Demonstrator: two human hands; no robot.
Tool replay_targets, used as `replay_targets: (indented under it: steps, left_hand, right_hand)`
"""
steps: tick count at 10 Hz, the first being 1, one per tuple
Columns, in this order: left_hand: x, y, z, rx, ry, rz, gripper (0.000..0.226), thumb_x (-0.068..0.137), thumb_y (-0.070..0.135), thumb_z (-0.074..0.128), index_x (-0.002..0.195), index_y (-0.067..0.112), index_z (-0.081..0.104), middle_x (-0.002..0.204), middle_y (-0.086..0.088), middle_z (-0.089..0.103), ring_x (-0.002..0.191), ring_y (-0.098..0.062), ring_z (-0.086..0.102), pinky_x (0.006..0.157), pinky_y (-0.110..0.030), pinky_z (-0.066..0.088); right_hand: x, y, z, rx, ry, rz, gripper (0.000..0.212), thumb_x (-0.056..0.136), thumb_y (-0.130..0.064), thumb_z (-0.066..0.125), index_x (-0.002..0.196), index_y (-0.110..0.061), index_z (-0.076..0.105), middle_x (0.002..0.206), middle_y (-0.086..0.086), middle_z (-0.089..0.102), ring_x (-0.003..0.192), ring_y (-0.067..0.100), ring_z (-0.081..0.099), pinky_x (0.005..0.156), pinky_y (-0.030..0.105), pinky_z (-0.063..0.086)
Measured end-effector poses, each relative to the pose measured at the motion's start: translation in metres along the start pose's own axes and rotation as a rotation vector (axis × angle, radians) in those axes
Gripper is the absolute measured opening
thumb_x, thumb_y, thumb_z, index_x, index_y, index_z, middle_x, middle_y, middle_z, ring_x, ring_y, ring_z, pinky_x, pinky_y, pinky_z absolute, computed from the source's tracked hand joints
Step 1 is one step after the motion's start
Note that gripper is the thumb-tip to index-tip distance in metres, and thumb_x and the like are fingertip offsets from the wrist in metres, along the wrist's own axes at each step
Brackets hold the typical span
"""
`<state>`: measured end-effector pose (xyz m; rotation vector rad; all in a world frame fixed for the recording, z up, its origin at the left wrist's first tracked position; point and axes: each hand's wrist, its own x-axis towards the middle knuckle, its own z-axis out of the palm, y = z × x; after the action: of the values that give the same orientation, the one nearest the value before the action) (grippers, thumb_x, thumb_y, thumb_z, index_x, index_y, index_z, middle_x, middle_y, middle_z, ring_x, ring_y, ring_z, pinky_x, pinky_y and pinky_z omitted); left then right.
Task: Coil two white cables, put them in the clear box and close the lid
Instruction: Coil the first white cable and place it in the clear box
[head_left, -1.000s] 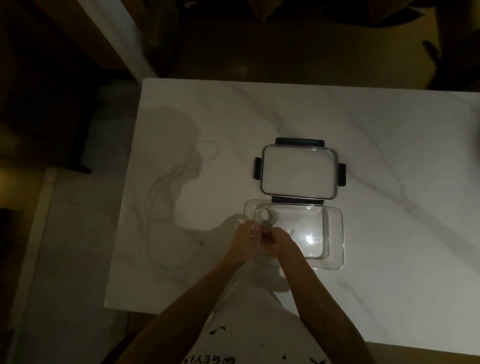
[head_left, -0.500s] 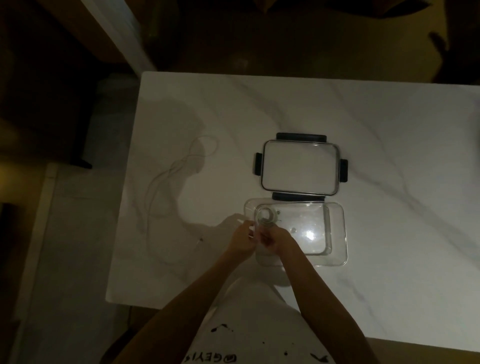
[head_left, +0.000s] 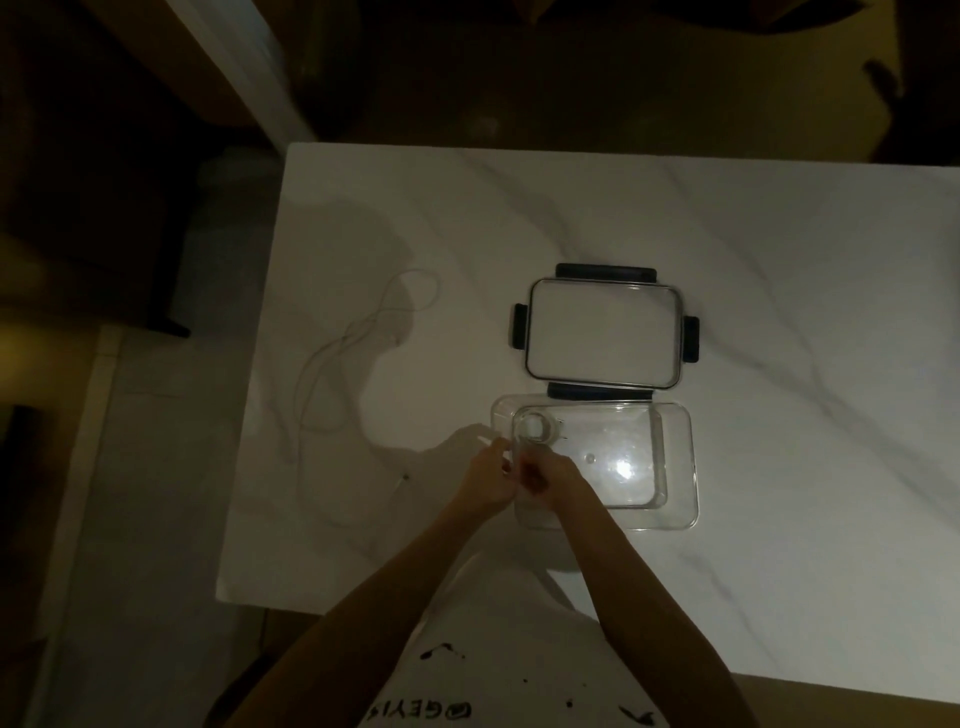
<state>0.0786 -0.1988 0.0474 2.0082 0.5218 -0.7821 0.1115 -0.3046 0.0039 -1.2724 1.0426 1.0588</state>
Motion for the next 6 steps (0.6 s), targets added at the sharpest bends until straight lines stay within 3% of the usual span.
replay_targets:
  steps: [1,2,3,4,5,6]
  left_hand:
    - [0.002,0.002,-0.002,-0.012,0.015,-0.008,0.031,0.086,0.013,0.057,0.116,0.006,0.056,0.105,-0.012,0.066,0.085,-0.014,0.055,0.073,-0.021,0.039]
    - [0.003,0.003,-0.003,-0.02,0.011,0.0,0.027,0.085,0.011,0.057,0.111,0.004,0.059,0.104,-0.012,0.066,0.088,-0.015,0.056,0.075,-0.023,0.041]
    - [0.004,0.003,-0.006,-0.04,-0.006,-0.019,0.027,0.083,0.012,0.059,0.109,0.006,0.058,0.105,-0.014,0.066,0.087,-0.018,0.058,0.078,-0.028,0.046]
    - [0.003,-0.001,-0.011,-0.052,-0.007,-0.046,0.034,0.087,0.019,0.059,0.119,0.008,0.054,0.103,-0.01,0.064,0.091,-0.021,0.06,0.079,-0.028,0.044]
    - [-0.001,-0.024,-0.038,0.009,0.07,0.003,0.022,0.091,0.023,0.056,0.106,0.007,0.059,0.094,-0.011,0.066,0.085,-0.025,0.061,0.074,-0.027,0.042]
    - [-0.012,-0.08,-0.07,0.213,0.192,-0.019,0.019,0.092,0.017,0.053,0.094,-0.001,0.059,0.097,-0.022,0.064,0.092,-0.035,0.06,0.077,-0.035,0.041]
  right_hand:
    - [0.004,-0.002,0.001,-0.089,0.039,0.009,0.01,0.087,-0.013,0.057,0.087,-0.007,0.064,0.08,0.013,0.06,0.069,0.02,0.055,0.064,0.029,0.045]
    - [-0.013,-0.004,0.001,-0.016,-0.033,0.012,0.006,0.087,-0.009,0.055,0.084,-0.01,0.06,0.072,0.005,0.058,0.06,0.015,0.054,0.056,0.024,0.047]
    - [-0.014,-0.009,0.005,-0.153,-0.031,0.03,0.015,0.087,-0.002,0.052,0.073,-0.007,0.056,0.063,0.007,0.051,0.053,0.015,0.049,0.049,0.023,0.041]
    - [-0.028,-0.009,0.001,-0.307,0.068,0.002,0.013,0.085,-0.008,0.057,0.072,-0.005,0.059,0.061,0.009,0.054,0.049,0.016,0.049,0.044,0.023,0.04]
    - [-0.054,-0.001,-0.015,-0.475,0.111,-0.149,0.013,0.088,-0.014,0.057,0.082,-0.008,0.067,0.069,0.005,0.063,0.056,0.013,0.055,0.053,0.022,0.045]
    - [-0.085,0.001,-0.012,-0.747,0.122,-0.412,0.022,0.092,-0.017,0.048,0.096,-0.017,0.069,0.082,-0.005,0.065,0.074,0.011,0.062,0.067,0.021,0.046]
